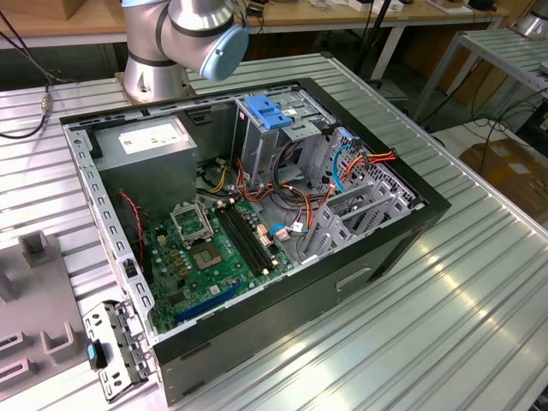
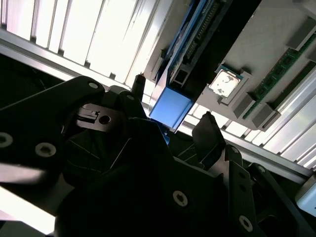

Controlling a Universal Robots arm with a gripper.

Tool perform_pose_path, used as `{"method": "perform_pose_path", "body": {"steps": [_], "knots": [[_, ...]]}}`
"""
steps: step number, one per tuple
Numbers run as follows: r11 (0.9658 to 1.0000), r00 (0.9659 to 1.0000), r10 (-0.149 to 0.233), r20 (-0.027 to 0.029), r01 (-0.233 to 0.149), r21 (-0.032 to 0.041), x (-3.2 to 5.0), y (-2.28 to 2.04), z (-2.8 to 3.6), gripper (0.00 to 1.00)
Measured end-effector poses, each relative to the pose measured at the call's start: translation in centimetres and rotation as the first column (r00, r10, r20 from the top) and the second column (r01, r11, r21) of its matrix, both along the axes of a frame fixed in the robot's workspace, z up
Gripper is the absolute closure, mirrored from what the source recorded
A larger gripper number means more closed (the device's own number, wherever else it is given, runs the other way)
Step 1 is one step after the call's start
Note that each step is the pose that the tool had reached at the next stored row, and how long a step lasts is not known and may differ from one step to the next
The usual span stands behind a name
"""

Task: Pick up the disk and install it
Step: 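Pick up the disk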

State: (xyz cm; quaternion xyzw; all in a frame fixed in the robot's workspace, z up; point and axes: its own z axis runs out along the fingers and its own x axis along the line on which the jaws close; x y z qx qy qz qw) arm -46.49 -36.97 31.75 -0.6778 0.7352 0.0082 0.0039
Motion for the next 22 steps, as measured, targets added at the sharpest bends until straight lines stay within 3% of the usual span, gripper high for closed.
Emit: {"method": "perform_pose_path", "body": {"steps": [14,19,22], "knots": [[1.0000,1.0000,0.002,0.0006,-0.002,0.0000,0.00,0.00,-0.03,0.34],[0.9999,0.9998,0.015,0.0152,-0.015,-0.0001,0.01,0.00,-0.53,0.34],[0.9998,0.9997,0.020,0.0166,-0.020,-0.0002,-0.01,0.00,-1.08,0.34]]}}
